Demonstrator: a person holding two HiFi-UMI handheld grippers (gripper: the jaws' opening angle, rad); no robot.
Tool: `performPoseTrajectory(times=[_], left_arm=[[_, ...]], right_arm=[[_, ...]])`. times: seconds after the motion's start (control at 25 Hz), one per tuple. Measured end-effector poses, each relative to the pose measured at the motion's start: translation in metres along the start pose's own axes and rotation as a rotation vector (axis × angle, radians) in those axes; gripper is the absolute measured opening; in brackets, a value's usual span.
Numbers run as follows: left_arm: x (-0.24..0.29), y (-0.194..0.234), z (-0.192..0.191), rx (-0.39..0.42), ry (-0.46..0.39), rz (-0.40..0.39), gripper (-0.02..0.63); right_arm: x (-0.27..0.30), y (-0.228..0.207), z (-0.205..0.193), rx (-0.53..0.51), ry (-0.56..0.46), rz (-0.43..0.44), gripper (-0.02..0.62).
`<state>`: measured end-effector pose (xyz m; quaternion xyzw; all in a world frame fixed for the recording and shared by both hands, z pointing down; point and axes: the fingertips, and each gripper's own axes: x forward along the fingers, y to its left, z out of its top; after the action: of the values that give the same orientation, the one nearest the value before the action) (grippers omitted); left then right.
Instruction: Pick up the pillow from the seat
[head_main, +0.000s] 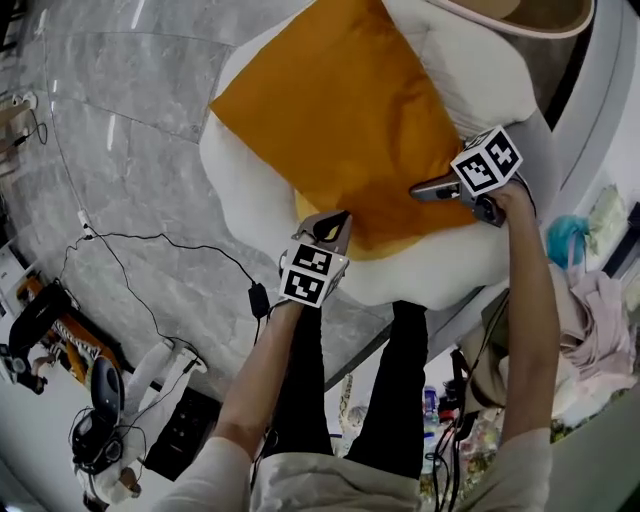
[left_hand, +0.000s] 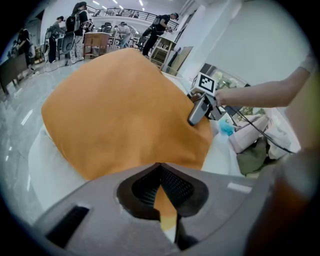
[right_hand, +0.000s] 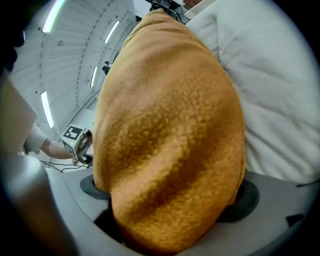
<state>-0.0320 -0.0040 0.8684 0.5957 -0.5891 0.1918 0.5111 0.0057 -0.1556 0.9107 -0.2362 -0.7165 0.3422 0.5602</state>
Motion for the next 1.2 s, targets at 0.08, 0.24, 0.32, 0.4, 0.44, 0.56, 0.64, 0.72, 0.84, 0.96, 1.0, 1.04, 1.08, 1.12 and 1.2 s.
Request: performPoseTrajectory(times=[0.08, 0.24, 0.32, 0.4, 0.44, 0.56, 0.64, 0.72, 0.84, 0.96, 1.0, 1.04, 1.08, 1.12, 1.2], left_arm=[[-0.002, -0.002, 0.006, 0.007, -0.013, -0.001, 0.009], [-0.010, 0.002, 0.009, 0.017, -0.032, 0.004, 0.009], [-0.013, 0.003, 0.003, 0.000, -0.029, 0.011, 0.009], [-0.016, 0.000, -0.001, -0.016, -0.030, 0.012, 0.009], [-0.017, -0.002, 0.000, -0.017, -0.033, 0.009, 0.009], [-0.024, -0.011, 0.003, -0.017, -0.046, -0.001, 0.009], [-0.030, -0.017, 0.004, -0.033, -0.063, -0.010, 0.009], [-0.036, -0.021, 0.008, -0.040, -0.087, -0.022, 0.009], [-0.045, -0.033, 0.008, 0.000, -0.093, -0.065, 0.009], [-0.062, -0.049, -0.002, 0.105, -0.071, -0.119, 0.009], [-0.071, -0.050, -0.005, 0.133, -0.068, -0.131, 0.009], [-0.082, -0.048, -0.006, 0.152, -0.068, -0.141, 0.009], [-0.093, -0.045, -0.007, 0.164, -0.069, -0.148, 0.009], [-0.105, -0.041, -0.009, 0.173, -0.070, -0.153, 0.009], [-0.130, -0.031, -0.014, 0.181, -0.073, -0.152, 0.009]], right_arm=[[0.001, -0.004, -0.002, 0.006, -0.003, -0.006, 0.537], [0.006, 0.020, -0.004, -0.035, 0.072, -0.040, 0.537], [0.012, 0.023, -0.007, -0.033, 0.081, -0.098, 0.537], [0.013, 0.024, -0.009, -0.015, 0.073, -0.147, 0.534], [0.012, 0.026, -0.009, -0.015, 0.064, -0.163, 0.532], [0.009, 0.044, -0.010, -0.059, 0.039, -0.186, 0.487], [0.009, 0.059, -0.016, -0.083, 0.036, -0.211, 0.468], [0.009, 0.072, -0.017, -0.091, 0.021, -0.260, 0.442], [0.014, 0.092, -0.018, -0.105, -0.008, -0.350, 0.402], [0.017, 0.116, -0.024, -0.123, -0.030, -0.431, 0.379], [0.017, 0.124, -0.024, -0.121, -0.036, -0.465, 0.373], [0.018, 0.130, -0.023, -0.114, -0.042, -0.505, 0.367], [0.018, 0.137, -0.022, -0.102, -0.048, -0.549, 0.362], [0.020, 0.145, -0.020, -0.089, -0.053, -0.592, 0.358], [0.028, 0.166, -0.019, -0.072, -0.061, -0.669, 0.354]])
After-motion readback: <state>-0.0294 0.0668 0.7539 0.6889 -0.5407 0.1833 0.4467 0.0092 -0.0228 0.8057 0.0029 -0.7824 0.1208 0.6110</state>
